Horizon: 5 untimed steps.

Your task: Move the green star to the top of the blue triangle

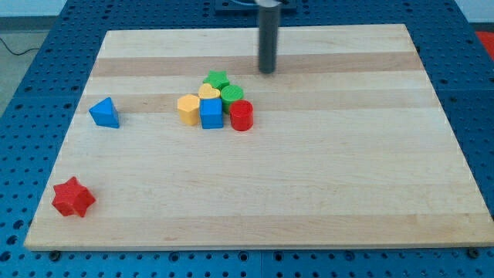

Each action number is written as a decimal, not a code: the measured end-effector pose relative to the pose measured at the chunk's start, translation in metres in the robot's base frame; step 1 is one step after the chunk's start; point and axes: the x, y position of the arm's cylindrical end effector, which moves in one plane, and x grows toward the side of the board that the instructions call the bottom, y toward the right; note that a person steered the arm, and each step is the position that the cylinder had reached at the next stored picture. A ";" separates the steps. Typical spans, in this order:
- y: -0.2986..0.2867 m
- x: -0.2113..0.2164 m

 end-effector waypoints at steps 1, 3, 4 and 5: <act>-0.047 0.009; 0.015 0.008; 0.043 0.049; -0.010 0.060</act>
